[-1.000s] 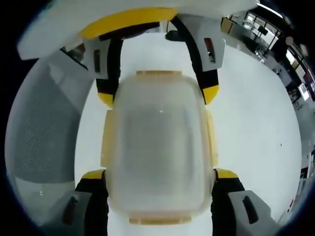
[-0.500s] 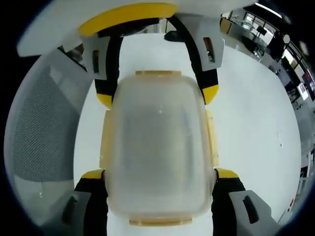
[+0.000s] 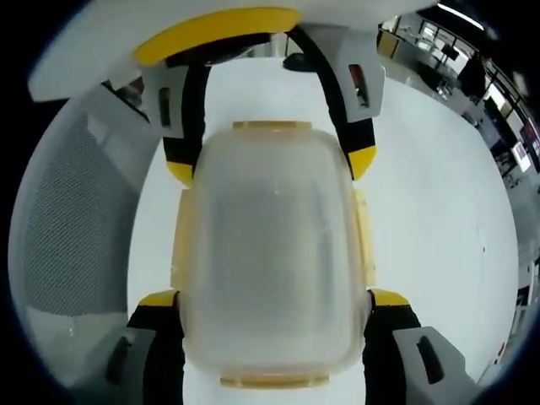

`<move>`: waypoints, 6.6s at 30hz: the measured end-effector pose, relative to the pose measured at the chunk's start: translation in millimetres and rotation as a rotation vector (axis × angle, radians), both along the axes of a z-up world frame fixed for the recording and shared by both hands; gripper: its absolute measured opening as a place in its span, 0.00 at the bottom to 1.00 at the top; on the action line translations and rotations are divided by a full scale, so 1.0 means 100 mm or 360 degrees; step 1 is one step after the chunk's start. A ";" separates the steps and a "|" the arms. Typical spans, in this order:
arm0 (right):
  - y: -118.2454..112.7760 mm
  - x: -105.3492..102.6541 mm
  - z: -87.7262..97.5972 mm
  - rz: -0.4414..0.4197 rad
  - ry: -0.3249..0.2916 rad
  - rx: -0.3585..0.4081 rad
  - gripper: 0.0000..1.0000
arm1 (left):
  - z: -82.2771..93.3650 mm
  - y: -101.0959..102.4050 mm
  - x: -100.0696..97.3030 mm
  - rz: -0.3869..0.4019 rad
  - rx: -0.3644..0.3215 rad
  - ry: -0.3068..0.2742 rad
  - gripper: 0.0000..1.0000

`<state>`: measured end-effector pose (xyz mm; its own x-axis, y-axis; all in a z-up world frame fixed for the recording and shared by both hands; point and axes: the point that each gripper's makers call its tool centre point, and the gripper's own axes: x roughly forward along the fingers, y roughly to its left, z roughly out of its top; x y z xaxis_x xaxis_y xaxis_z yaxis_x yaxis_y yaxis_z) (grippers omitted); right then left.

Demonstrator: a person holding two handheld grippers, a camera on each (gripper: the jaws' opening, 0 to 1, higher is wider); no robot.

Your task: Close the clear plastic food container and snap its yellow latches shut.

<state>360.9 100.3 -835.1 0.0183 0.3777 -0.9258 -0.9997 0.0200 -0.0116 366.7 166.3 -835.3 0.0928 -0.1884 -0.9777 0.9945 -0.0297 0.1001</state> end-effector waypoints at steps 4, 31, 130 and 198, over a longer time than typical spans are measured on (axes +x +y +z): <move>0.00 0.02 0.01 -0.0001 -0.0003 0.0000 0.89 | 0.00 0.00 0.02 0.0004 -0.0001 -0.0004 0.87; 0.01 0.28 0.00 -0.0017 -0.0007 0.0022 0.89 | -0.01 0.00 0.28 0.0007 0.0019 -0.0024 0.87; 0.12 0.89 0.09 -0.0054 -0.0004 0.0207 1.00 | 0.02 0.10 0.97 0.0020 -0.0015 -0.0064 0.99; -0.04 0.92 0.58 -0.0617 -0.0129 0.0810 0.97 | 0.20 0.61 0.83 0.0713 -0.0521 -0.0037 0.99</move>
<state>452.8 96.0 -776.6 0.3042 0.7210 -0.6226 -0.9152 0.4026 0.0191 449.6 227.7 -815.2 0.2545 -0.4193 -0.8715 0.9003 0.4318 0.0551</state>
